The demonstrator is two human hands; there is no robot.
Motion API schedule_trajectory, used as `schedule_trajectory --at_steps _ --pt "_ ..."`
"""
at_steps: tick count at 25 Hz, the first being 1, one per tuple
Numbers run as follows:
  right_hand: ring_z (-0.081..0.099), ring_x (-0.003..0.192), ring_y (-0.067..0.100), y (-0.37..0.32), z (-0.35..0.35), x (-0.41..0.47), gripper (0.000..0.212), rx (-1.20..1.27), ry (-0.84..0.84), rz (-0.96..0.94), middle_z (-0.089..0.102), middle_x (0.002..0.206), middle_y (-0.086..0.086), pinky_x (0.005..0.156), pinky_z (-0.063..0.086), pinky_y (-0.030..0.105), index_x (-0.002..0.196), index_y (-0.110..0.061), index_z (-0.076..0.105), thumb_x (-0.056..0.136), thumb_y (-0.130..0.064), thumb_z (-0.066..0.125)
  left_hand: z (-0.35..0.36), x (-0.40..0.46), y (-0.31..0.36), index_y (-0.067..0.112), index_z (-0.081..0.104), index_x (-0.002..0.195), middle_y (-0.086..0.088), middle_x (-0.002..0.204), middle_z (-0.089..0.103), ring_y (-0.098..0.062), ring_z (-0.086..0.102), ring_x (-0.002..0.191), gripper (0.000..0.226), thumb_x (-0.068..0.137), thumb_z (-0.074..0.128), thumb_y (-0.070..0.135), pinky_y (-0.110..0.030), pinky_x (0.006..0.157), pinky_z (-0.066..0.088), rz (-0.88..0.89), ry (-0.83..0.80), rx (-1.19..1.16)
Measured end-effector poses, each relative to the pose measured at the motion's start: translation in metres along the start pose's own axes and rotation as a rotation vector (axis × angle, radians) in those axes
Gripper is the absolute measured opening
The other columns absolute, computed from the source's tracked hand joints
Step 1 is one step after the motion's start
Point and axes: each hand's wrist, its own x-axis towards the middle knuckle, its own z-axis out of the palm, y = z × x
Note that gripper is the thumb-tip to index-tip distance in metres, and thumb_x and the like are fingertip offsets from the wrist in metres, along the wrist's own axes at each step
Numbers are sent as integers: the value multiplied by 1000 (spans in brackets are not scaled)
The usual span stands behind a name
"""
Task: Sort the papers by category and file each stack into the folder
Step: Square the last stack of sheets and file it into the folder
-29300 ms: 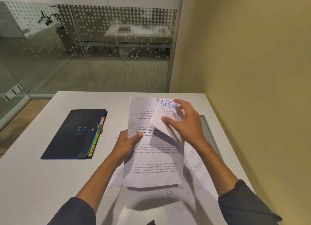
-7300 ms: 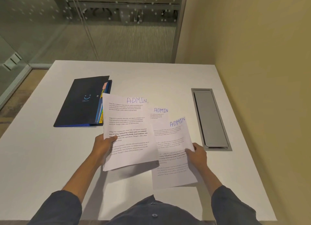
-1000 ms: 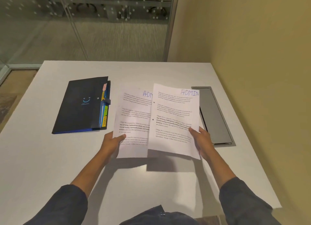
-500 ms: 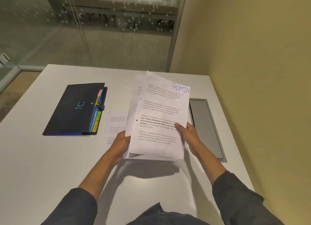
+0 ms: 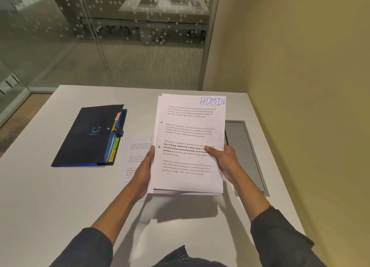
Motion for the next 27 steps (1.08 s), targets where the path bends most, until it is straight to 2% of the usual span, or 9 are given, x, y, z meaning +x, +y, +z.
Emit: schedule_trajectory --at_steps 1,3,6,10,15,20,22,24,27 --pt "74 91 22 0 0 -1 25 -1 -1 -15 76 102 6 79 59 29 108 -7 70 84 0 71 -4 2 7 27 63 123 -4 120 68 -23 65 111 50 99 29 54 -43 97 46 -17 -15 -53" --pt "73 92 23 1 0 -4 24 -11 -9 -49 76 103 7 83 59 32 106 -8 71 83 0 72 -12 9 21 26 64 121 -3 122 67 -22 62 114 48 94 39 56 -45 101 45 -12 -14 -7" --pt "74 89 21 6 5 -9 23 -72 1 -78 76 101 6 79 59 30 105 -9 72 83 -1 73 -16 21 31 18 66 116 -5 116 70 -25 67 106 27 92 59 30 -49 100 47 35 10 196" --pt "74 89 21 19 10 -11 27 -223 6 -34 75 106 9 79 59 29 109 -7 72 82 -5 75 -14 31 11 14 64 119 -3 107 72 -22 69 98 25 95 56 12 -44 95 51 74 130 241" --pt "69 89 13 34 11 -15 31 -259 52 -19 72 106 3 71 55 22 109 -14 68 80 -5 77 -10 30 -17 14 62 119 -3 104 70 -15 67 90 24 97 51 10 -29 76 52 63 205 268" --pt "67 89 13 40 13 -15 40 -304 95 -16 70 111 7 68 53 20 116 -8 63 79 -10 79 -11 25 -22 17 62 114 1 102 69 -18 66 94 23 97 50 7 -29 77 51 70 196 267" --pt "68 91 16 38 14 -18 44 -307 92 -46 71 109 4 69 54 23 117 -9 63 78 -14 81 -10 22 -19 20 62 108 4 99 69 -14 67 89 20 95 54 6 -23 68 51 78 190 263" --pt "70 88 18 31 16 -22 34 -316 75 -100 73 102 1 70 57 27 110 -15 69 78 -15 81 -8 20 -15 20 63 105 5 94 70 -7 68 77 19 92 59 6 -16 56 50 97 189 254" --pt "72 77 8 19 21 -29 22 -294 68 -180 75 92 -5 62 55 18 95 -24 71 80 -11 79 -6 20 -9 20 65 102 10 84 73 0 69 69 13 94 59 12 -12 54 50 139 181 236"
